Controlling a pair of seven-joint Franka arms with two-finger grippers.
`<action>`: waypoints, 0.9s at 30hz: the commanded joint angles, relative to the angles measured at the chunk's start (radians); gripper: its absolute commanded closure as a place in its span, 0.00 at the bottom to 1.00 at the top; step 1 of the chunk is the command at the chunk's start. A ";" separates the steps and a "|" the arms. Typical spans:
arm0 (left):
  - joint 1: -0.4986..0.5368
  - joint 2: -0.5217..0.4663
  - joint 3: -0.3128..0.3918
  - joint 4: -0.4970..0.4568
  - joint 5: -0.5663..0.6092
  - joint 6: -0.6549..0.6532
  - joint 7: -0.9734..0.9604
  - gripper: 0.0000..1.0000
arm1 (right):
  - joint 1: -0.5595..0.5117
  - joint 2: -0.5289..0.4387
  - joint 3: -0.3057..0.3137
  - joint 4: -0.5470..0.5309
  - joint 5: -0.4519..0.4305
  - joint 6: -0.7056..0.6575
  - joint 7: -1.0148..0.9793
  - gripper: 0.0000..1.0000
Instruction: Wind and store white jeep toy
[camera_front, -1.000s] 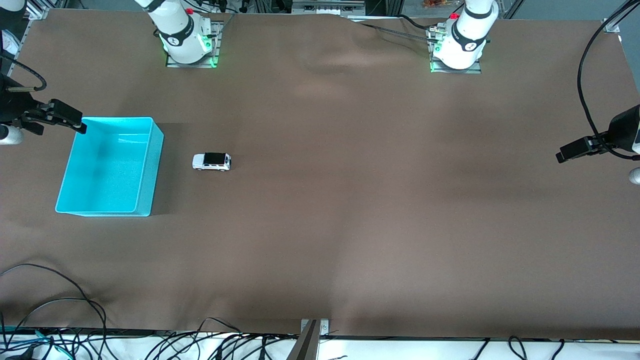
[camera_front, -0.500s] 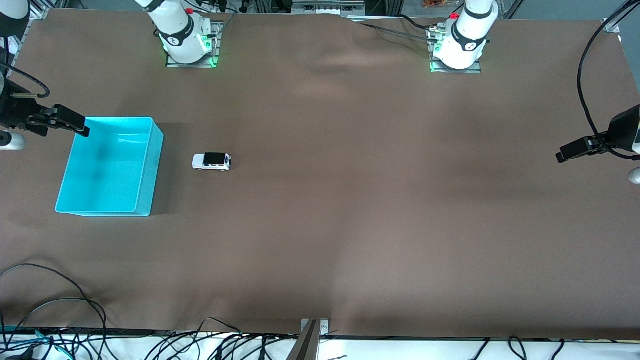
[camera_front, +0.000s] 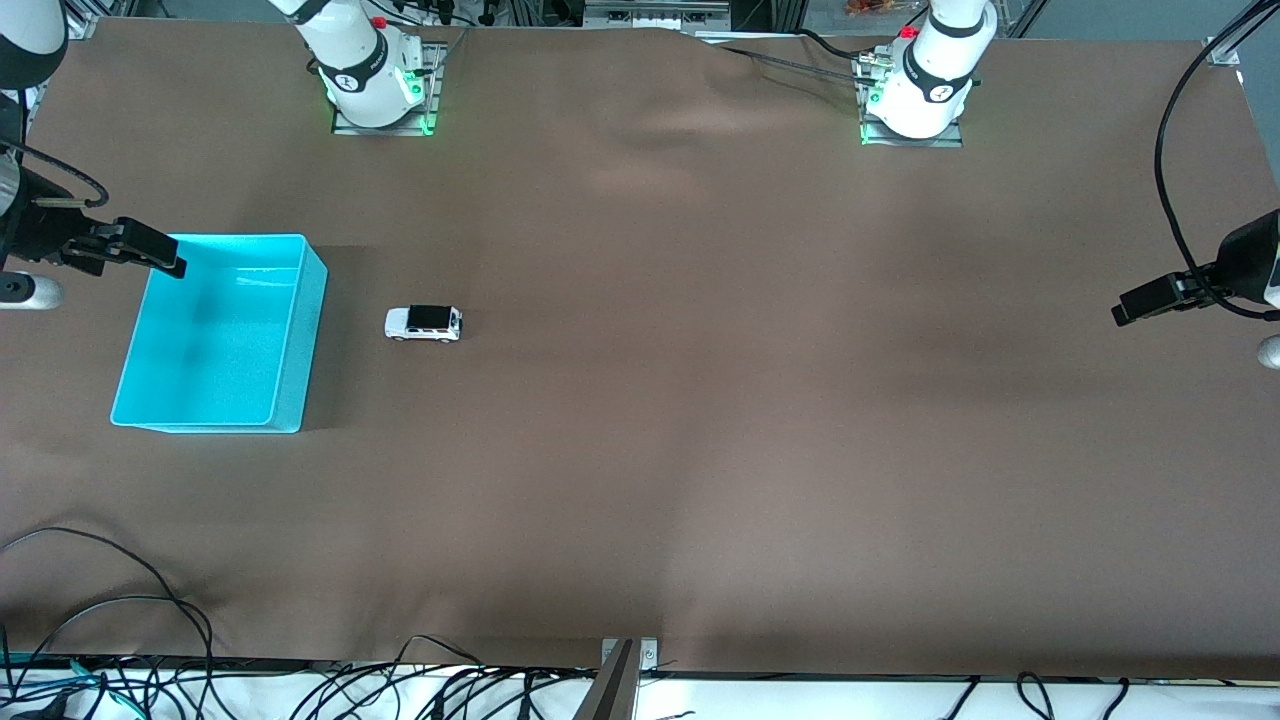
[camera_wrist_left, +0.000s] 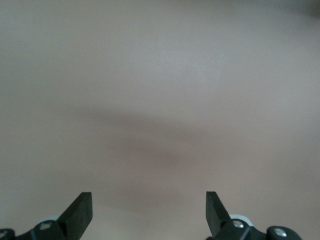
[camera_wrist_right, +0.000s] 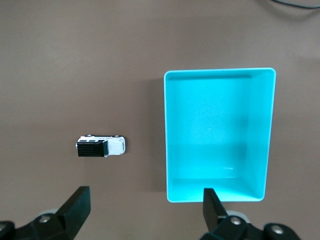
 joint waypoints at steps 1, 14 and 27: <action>0.000 -0.002 0.002 0.001 -0.017 -0.011 0.026 0.00 | 0.004 -0.019 0.004 -0.058 0.008 0.003 0.087 0.00; 0.000 -0.002 0.002 0.002 -0.017 -0.011 0.026 0.00 | 0.054 -0.018 0.006 -0.154 0.014 0.052 0.287 0.00; -0.003 0.000 0.002 0.002 -0.017 -0.011 0.026 0.00 | 0.130 0.015 0.010 -0.279 0.062 0.249 0.733 0.00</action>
